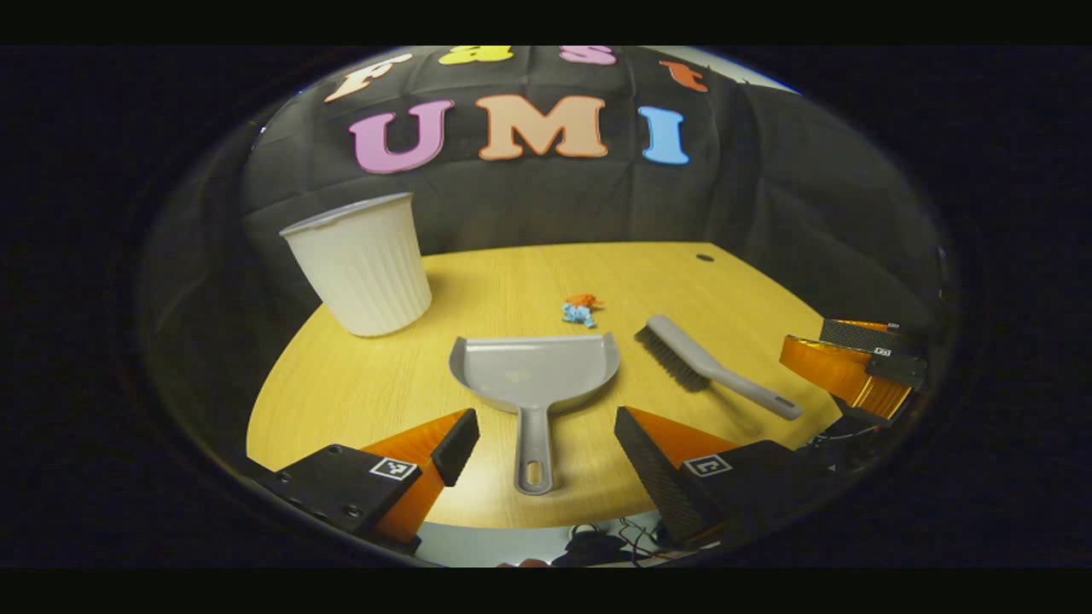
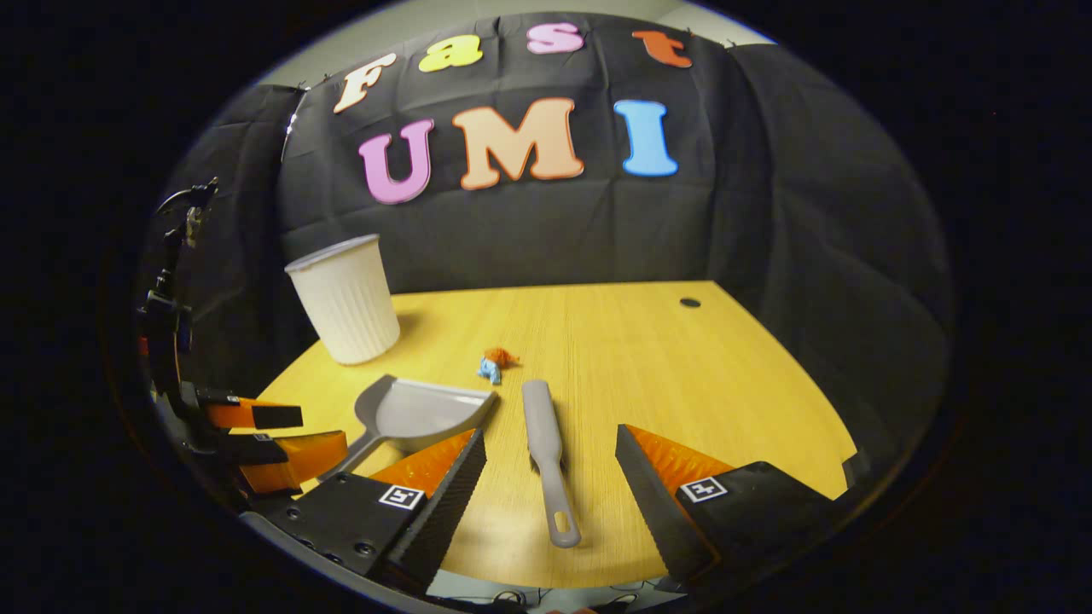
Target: Pick up the small broom and dustpan from the desktop, sweep the trash into the dustpan with the broom, and then empty the trash into the garbage bin.
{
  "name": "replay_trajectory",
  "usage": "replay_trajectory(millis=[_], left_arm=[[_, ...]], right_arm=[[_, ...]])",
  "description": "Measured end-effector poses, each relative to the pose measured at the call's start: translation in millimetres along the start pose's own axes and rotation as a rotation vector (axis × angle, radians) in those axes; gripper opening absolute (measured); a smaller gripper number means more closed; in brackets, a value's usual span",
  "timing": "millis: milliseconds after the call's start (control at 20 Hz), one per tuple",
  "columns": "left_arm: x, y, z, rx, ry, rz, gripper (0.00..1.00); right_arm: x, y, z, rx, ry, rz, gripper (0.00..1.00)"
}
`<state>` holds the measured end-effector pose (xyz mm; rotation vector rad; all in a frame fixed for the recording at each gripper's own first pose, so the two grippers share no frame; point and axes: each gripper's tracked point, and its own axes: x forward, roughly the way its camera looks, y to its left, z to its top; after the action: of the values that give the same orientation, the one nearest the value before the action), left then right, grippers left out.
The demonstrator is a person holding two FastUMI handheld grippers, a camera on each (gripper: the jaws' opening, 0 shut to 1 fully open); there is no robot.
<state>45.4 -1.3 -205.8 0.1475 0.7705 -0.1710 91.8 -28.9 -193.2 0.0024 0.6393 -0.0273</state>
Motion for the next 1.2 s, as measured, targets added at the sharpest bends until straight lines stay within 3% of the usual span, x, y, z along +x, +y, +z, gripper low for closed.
replay_trajectory(millis=[200, 300, 750, 950, 1000, 1100, 1200], left_arm=[[23, 5, -21, 0.01, 0.157, 0.004, 1.0], [34, 6, -27, -0.007, 0.216, -0.011, 0.98], [78, 15, -53, 0.056, 0.381, 0.044, 0.96], [88, 17, -62, 0.077, 0.413, 0.05, 0.96], [91, 17, -63, 0.081, 0.414, 0.049, 0.96], [95, 17, -65, 0.083, 0.418, 0.049, 1.0], [97, 14, -69, 0.079, 0.439, 0.038, 0.93]], right_arm=[[33, -2, -42, -0.043, 0.241, 0.037, 0.93], [48, -6, -50, -0.081, 0.303, 0.028, 0.93], [99, -24, -78, -0.132, 0.437, -0.019, 0.93], [108, -25, -86, -0.141, 0.464, -0.023, 0.93], [110, -25, -84, -0.139, 0.461, -0.025, 0.89], [114, -27, -84, -0.134, 0.463, -0.033, 0.93], [119, -28, -87, -0.13, 0.477, -0.035, 0.87]])
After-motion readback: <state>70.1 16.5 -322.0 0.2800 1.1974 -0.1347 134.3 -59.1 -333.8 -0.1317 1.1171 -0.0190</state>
